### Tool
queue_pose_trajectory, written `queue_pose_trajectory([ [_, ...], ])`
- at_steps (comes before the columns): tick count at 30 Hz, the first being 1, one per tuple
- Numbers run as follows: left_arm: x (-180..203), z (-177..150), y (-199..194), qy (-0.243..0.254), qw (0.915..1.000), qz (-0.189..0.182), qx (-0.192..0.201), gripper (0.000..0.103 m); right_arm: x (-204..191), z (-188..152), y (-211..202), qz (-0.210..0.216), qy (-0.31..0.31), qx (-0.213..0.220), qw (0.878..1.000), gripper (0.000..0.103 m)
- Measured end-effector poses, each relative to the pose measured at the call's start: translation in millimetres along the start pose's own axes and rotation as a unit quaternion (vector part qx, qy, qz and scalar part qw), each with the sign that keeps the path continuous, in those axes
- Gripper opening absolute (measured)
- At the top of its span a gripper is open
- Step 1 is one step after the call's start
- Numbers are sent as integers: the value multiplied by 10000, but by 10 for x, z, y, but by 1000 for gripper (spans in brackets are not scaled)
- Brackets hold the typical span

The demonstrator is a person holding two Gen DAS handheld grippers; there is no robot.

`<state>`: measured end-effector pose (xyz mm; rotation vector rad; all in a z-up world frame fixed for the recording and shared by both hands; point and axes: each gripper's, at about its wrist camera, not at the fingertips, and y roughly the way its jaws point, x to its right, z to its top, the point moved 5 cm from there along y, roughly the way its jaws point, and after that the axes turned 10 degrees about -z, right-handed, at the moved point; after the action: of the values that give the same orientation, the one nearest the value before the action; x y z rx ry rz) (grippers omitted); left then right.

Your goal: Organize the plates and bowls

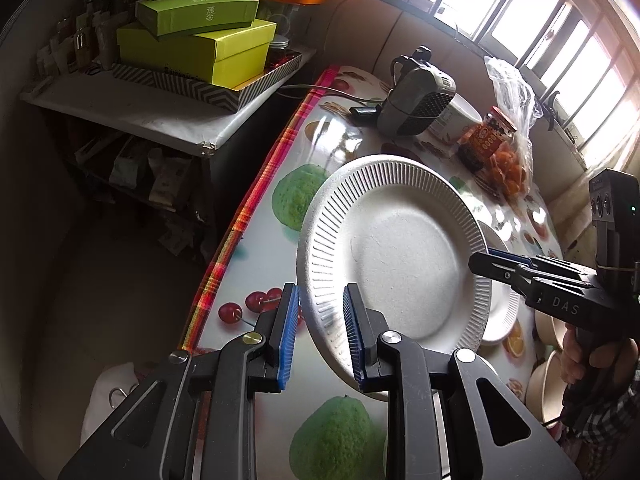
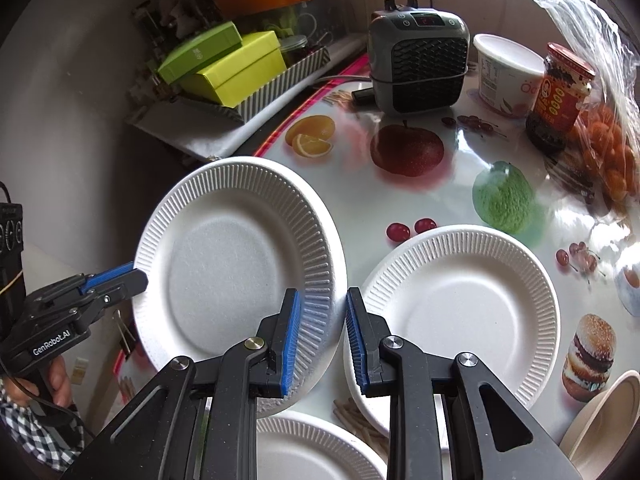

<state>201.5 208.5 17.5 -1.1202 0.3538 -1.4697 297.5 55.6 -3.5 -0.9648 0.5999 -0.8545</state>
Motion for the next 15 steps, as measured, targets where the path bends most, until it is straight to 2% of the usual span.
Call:
queue_pose_trajectory([
  [15, 348, -363, -156, 298, 9994, -148, -62, 24, 94, -503, -399, -196, 92, 73, 9997, 23],
])
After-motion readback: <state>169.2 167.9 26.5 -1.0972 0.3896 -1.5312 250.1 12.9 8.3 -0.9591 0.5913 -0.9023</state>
